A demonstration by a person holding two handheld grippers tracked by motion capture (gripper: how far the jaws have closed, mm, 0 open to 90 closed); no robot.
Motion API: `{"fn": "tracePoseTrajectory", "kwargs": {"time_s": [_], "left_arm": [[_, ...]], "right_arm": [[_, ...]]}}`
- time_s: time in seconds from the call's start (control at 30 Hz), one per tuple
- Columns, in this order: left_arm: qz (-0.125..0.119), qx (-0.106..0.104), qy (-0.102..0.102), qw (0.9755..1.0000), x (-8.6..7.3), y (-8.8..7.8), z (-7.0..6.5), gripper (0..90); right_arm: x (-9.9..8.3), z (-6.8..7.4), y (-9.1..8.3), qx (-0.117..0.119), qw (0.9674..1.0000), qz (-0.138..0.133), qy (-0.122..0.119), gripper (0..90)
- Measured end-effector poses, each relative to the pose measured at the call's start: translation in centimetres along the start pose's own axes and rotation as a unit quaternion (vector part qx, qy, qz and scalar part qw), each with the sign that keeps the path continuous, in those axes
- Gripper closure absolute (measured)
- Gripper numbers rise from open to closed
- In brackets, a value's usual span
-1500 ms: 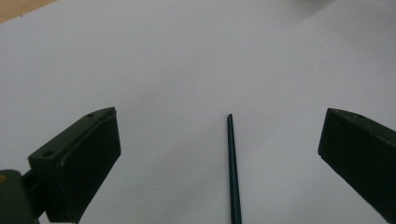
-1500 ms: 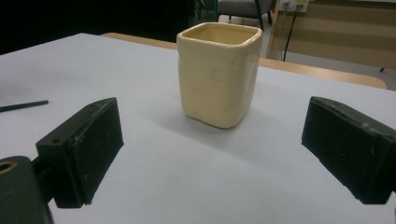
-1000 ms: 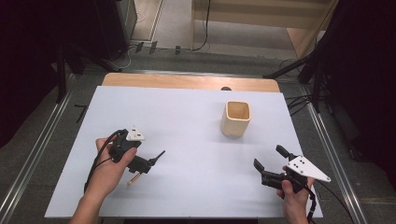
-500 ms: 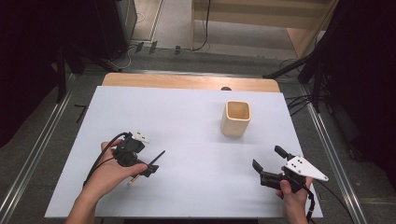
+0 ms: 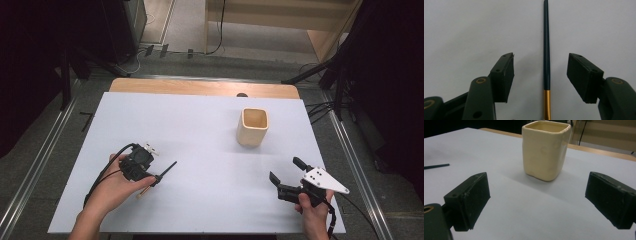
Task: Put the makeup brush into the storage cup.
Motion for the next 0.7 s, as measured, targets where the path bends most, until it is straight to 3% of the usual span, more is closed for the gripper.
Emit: {"fn": "tracePoseTrajectory", "kwargs": {"time_s": [0.27,0.5,0.7], "left_arm": [[0.045,-0.01,0.017,0.9988,-0.7,0.4,-0.1,59.9],[0.056,-0.009,0.015,0.9983,-0.9,0.3,0.0,65.9],[0.072,-0.026,0.016,0.9969,-1.2,0.7,-0.5,70.0]], "right_arm": [[-0.2,0.0,0.2,0.0,1.0,0.005,-0.002,6.5],[-0.3,0.0,0.3,0.0,1.0,0.008,0.0,6.5],[-0.4,0.0,0.4,0.0,1.0,0.01,0.0,6.5]]}}
Point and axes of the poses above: each handheld gripper's, and its own axes: y roughly forward along the jaws, x roughly out of its top, z roughly to its left, the point moved 8 cm from there along y, roughly forward along the jaws, and after that the axes turned 2 degrees about y, right-handed, at the moved point
